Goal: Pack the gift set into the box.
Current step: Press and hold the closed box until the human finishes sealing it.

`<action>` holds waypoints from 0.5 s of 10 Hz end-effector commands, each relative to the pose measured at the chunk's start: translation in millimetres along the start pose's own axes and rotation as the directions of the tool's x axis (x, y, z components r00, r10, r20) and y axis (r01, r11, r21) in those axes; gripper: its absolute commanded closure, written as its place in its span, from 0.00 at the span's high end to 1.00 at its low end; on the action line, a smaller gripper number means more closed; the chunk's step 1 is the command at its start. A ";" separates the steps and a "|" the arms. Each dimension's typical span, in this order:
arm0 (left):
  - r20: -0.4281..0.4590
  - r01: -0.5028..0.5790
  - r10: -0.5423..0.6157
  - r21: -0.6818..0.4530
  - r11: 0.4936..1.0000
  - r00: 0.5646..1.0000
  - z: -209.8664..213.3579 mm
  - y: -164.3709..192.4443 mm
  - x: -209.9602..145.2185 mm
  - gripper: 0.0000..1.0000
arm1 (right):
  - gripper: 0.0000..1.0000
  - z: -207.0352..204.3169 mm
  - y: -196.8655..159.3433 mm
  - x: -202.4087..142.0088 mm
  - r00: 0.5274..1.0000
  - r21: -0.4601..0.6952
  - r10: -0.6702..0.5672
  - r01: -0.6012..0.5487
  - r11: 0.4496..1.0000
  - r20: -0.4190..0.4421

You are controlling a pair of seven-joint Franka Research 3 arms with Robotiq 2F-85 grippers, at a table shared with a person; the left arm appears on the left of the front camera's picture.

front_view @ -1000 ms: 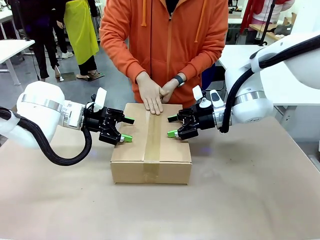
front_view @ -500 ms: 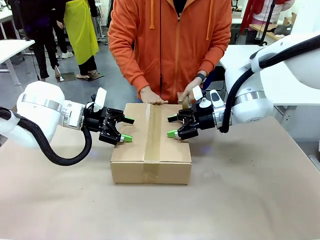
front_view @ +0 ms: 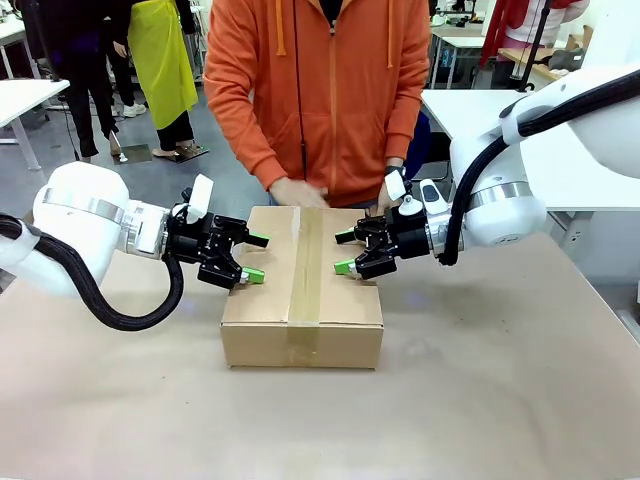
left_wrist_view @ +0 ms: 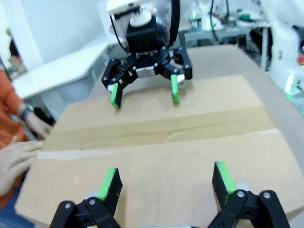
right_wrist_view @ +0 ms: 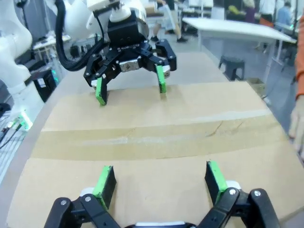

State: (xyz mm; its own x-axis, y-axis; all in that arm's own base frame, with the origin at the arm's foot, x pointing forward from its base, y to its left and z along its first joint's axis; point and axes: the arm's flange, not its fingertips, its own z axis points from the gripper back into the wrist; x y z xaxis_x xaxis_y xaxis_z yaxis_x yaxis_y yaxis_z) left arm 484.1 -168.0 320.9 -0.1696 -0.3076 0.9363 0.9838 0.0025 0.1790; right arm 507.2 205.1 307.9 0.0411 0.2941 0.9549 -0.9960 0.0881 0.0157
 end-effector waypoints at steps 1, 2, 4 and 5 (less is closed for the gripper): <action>0.169 0.103 -0.121 0.110 0.989 0.978 93.5 -43.8 53.6 1.00 | 1.00 95.6 61.6 61.6 0.974 -0.159 0.189 -0.169 0.973 0.124; 0.251 0.127 -0.186 0.235 0.964 0.950 152.8 -66.4 60.1 1.00 | 1.00 151.8 90.3 71.2 0.938 -0.250 0.260 -0.202 0.947 0.227; 0.266 0.018 -0.172 0.495 0.869 0.949 256.0 -106.3 18.6 1.00 | 1.00 245.7 134.2 36.7 0.916 -0.556 0.298 -0.104 0.824 0.270; 0.326 -0.085 -0.144 0.596 0.798 0.934 287.9 -128.0 -6.6 1.00 | 1.00 274.4 152.5 15.0 0.909 -0.673 0.300 -0.029 0.739 0.290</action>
State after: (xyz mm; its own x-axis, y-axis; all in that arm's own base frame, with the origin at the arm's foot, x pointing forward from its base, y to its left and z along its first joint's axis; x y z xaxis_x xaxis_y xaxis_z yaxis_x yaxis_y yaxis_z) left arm 355.7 85.2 421.7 -0.3357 -0.0144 0.9419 0.8153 0.4964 0.2981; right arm 377.6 -22.8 437.9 -0.2503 0.0071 0.9681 -0.7803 0.5905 -0.2061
